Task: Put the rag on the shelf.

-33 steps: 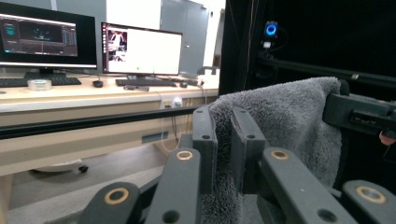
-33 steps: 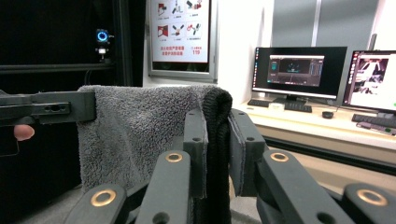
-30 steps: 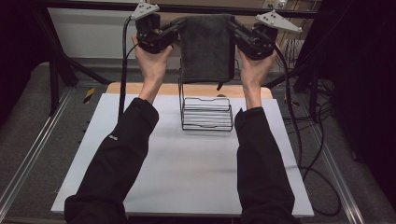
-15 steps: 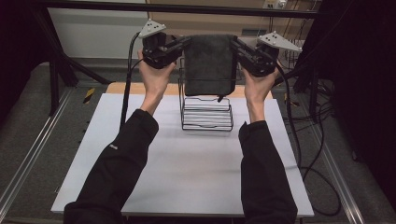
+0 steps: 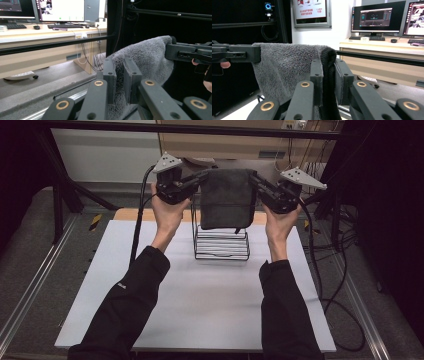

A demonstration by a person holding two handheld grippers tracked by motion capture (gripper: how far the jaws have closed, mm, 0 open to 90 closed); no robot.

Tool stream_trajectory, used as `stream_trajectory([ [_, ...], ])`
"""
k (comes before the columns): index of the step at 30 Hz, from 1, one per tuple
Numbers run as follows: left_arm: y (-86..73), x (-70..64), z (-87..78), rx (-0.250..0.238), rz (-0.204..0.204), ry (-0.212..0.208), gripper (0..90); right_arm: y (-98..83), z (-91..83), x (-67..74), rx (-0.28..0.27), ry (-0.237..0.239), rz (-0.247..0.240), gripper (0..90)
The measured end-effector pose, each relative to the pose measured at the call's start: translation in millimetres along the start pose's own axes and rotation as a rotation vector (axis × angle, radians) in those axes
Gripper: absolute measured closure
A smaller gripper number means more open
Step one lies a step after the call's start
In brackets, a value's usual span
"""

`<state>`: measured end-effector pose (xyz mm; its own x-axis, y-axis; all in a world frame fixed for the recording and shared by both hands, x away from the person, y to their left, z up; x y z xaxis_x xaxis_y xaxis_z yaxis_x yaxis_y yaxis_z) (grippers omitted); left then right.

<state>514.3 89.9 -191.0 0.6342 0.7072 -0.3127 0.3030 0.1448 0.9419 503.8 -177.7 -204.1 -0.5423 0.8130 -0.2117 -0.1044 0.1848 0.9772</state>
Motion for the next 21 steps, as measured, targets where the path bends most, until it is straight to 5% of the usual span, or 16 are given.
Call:
stream_trajectory([
  [21,-22.2,-3.1,-20.7,0.082,0.028,-0.036,81.1,-11.6,-14.5,11.2,0.056,0.083,-0.011,78.6],
])
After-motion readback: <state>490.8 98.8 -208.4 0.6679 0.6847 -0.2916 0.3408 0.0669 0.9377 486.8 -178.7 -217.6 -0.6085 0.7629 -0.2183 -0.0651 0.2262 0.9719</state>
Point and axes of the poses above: each handheld gripper's, and its own axes: z roughly forward along the jaws, y roughly out of its top, x roughly to its left, the point moved 2 cm from there along z, roughly forward along the jaws, and after that the axes turned 15 degrees about -z, right-handed, at the moved point
